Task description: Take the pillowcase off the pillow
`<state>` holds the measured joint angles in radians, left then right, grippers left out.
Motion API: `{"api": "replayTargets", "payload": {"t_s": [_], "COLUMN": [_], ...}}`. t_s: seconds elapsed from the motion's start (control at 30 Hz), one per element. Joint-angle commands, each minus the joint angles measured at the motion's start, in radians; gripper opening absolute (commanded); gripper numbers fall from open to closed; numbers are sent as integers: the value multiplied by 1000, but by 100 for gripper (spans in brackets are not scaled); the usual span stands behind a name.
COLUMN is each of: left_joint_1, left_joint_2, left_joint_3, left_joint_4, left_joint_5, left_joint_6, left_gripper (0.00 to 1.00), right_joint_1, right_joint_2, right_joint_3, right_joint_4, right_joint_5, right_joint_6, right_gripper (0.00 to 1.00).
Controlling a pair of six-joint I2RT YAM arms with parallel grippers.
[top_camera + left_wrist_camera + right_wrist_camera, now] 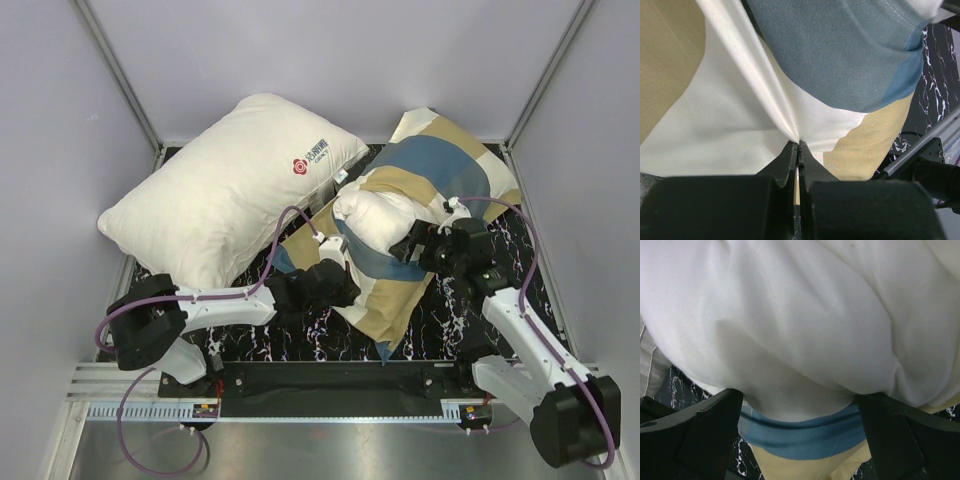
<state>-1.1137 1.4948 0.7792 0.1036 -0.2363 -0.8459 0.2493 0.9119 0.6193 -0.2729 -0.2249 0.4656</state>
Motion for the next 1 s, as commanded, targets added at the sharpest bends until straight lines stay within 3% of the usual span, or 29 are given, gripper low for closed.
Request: {"api": "replayTargets", "payload": {"t_s": [0.0,0.23,0.27,0.3,0.33,0.47,0.5,0.57,0.6,0.63,0.67,0.73,0.77,0.97], "left_joint_1": [-8,-8,-6,-6,-8,-8,-12,-20,-35,-50,-67,-118,-136,-221], "left_joint_2": [15,-1,-1,-1,2,18,19,19,19,1,-11,-53,-68,-128], "left_joint_3": [11,-40,-47,-50,-54,-26,-12,44,67,87,125,178,195,273], "left_joint_4": [-41,-54,-59,-65,-70,-99,-128,-207,-234,-257,-274,-329,-358,-371], "left_joint_5": [5,-5,-8,-17,-20,-50,-55,-96,-113,-141,-206,-262,-320,-370], "left_joint_6": [21,18,19,22,25,82,117,148,183,201,220,258,268,370], "left_gripper": [0,0,0,0,0,0,1,18,31,67,80,96,99,99], "right_joint_1": [10,11,11,11,11,21,31,47,67,77,87,119,134,203], "right_joint_2": [68,197,215,223,243,294,300,306,302,285,272,246,240,213], "right_joint_3": [10,65,71,76,77,79,77,69,63,48,40,30,30,60], "right_joint_4": [182,287,297,307,314,345,353,362,366,371,377,373,354,281], "right_joint_5": [42,102,104,105,108,96,95,104,113,136,147,183,197,275], "right_joint_6": [-13,-19,-19,-21,-22,-22,-24,-16,-9,1,24,47,59,103], "right_gripper": [100,100,95,86,60,0,0,0,0,0,0,0,0,0]}}
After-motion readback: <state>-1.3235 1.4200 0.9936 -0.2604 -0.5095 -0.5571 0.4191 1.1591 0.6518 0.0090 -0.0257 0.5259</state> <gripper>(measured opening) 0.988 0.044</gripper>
